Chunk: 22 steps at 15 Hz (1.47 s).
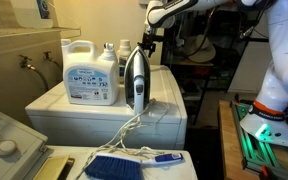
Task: Put the blue lid on the small container on the right.
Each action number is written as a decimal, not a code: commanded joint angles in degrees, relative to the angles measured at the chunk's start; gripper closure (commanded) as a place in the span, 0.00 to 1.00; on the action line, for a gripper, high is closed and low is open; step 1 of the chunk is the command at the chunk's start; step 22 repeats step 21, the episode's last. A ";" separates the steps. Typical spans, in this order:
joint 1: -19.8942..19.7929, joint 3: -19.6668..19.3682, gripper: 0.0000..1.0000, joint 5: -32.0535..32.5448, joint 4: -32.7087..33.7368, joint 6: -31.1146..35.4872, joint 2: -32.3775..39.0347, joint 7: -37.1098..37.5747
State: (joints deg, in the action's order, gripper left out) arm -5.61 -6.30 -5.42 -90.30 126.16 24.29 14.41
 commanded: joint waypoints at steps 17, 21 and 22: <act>-1.55 -0.34 0.00 12.61 -26.16 -2.12 -31.30 28.36; -2.08 -0.01 0.00 12.69 -28.25 -0.78 -33.20 30.09; -2.08 -0.01 0.00 12.69 -28.25 -0.78 -33.20 30.09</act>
